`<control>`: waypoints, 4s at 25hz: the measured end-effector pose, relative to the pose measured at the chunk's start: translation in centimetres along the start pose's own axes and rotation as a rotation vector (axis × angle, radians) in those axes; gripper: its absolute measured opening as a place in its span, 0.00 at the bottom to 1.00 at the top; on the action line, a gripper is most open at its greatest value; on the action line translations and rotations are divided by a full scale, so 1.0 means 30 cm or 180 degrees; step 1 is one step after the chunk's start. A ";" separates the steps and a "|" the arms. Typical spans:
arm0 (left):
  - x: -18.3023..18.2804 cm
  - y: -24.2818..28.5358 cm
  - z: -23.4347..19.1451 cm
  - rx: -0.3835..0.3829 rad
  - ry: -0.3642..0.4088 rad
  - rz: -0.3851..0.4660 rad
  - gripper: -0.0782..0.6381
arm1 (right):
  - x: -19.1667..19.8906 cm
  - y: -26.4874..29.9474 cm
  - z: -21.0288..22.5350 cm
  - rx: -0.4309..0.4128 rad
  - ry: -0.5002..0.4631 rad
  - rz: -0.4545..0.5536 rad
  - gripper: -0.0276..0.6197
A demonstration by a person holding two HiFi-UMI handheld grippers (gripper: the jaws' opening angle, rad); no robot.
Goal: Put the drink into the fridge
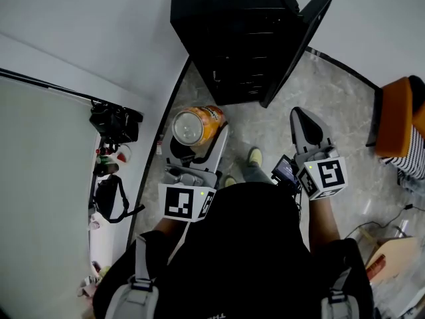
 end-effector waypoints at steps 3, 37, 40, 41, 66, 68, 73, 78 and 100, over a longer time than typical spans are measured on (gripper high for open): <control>0.003 0.044 0.008 -0.0006 -0.0013 -0.0032 0.57 | 0.004 0.022 0.037 -0.0054 0.0008 -0.0117 0.06; -0.024 0.298 0.117 -0.0256 0.0052 -0.0048 0.57 | -0.082 0.153 0.287 -0.0322 -0.0008 -0.0031 0.06; -0.033 0.308 0.128 -0.0262 0.0039 -0.0030 0.57 | -0.091 0.146 0.304 -0.0319 -0.0009 -0.0015 0.06; -0.037 0.309 0.133 -0.0262 0.0042 -0.0026 0.57 | -0.093 0.141 0.308 -0.0317 -0.0011 -0.0023 0.06; -0.061 0.294 0.160 -0.0277 0.0073 -0.0001 0.57 | -0.063 0.095 0.306 -0.0370 0.0020 -0.0288 0.06; -0.063 0.288 0.165 -0.0274 0.0086 0.0002 0.57 | -0.056 0.088 0.304 -0.0366 0.0018 -0.0344 0.06; -0.068 0.281 0.174 -0.0246 0.0111 0.0018 0.57 | -0.073 0.090 0.297 -0.0387 0.0019 -0.0113 0.06; -0.060 0.282 0.163 -0.0229 0.0076 0.0021 0.57 | -0.048 0.087 0.294 -0.0378 0.0037 -0.0198 0.06; 0.053 0.451 -0.017 -0.0170 -0.0081 -0.0132 0.57 | -0.072 0.334 0.280 -0.0360 0.0037 -0.0268 0.06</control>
Point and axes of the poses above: the fingertips, and each gripper's own axes: y forward along the fingers, z to its right, x out of its underside, the point moved 7 cm from there along -y, backward along the fingers, and after that the axes turned 12 degrees about y, right-handed, at the moved point
